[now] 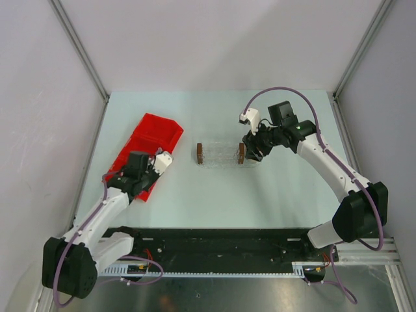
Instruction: Prepare toiletry sets of a toothbrush and toothpaste on the tray
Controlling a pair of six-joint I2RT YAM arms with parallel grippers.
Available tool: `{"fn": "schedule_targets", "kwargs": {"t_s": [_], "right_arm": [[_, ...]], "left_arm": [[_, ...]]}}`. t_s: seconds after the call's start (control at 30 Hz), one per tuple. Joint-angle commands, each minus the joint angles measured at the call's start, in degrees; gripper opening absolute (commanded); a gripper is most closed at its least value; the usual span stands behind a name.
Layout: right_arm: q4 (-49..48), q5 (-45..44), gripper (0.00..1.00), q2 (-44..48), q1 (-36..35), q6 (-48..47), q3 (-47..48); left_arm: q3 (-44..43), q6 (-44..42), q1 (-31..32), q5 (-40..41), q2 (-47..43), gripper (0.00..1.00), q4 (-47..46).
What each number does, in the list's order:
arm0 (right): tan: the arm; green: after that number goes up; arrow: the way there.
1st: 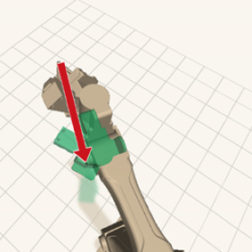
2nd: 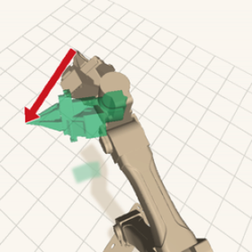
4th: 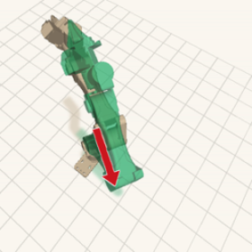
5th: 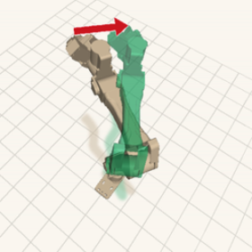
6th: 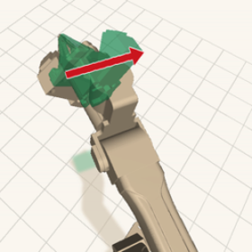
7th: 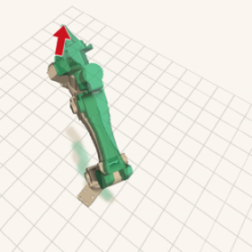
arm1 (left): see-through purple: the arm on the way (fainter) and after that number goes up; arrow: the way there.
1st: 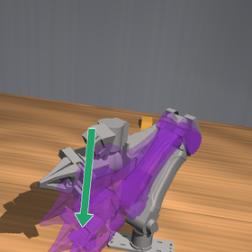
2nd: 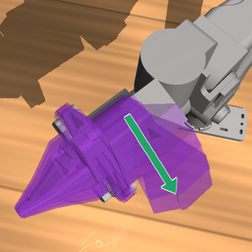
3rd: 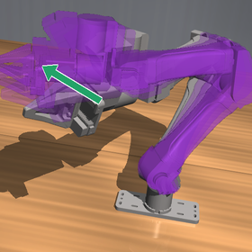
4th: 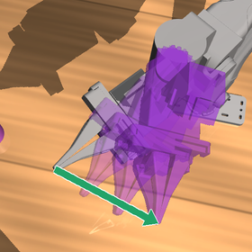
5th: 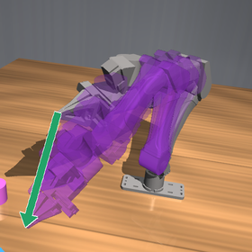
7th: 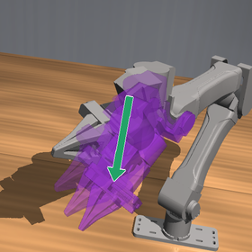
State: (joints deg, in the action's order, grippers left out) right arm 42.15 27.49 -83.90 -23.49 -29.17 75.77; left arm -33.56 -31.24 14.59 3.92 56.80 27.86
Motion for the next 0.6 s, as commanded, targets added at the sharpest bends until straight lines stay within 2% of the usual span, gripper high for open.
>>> {"fn": "schedule_targets", "kwargs": {"t_s": [0.0,0.57], "right_arm": [[-0.5,0.7,0.6,-0.3,0.1,-0.2,-0.2],[-5.9,-4.0,0.62,1.6,-1.5,4.6,1.7]], "left_arm": [[-3.5,2.0,-0.3,2.0,-3.0,0.0,0.7],[-15.0,-1.0,-0.3,8.6,-7.6,0.0,4.4]]}}
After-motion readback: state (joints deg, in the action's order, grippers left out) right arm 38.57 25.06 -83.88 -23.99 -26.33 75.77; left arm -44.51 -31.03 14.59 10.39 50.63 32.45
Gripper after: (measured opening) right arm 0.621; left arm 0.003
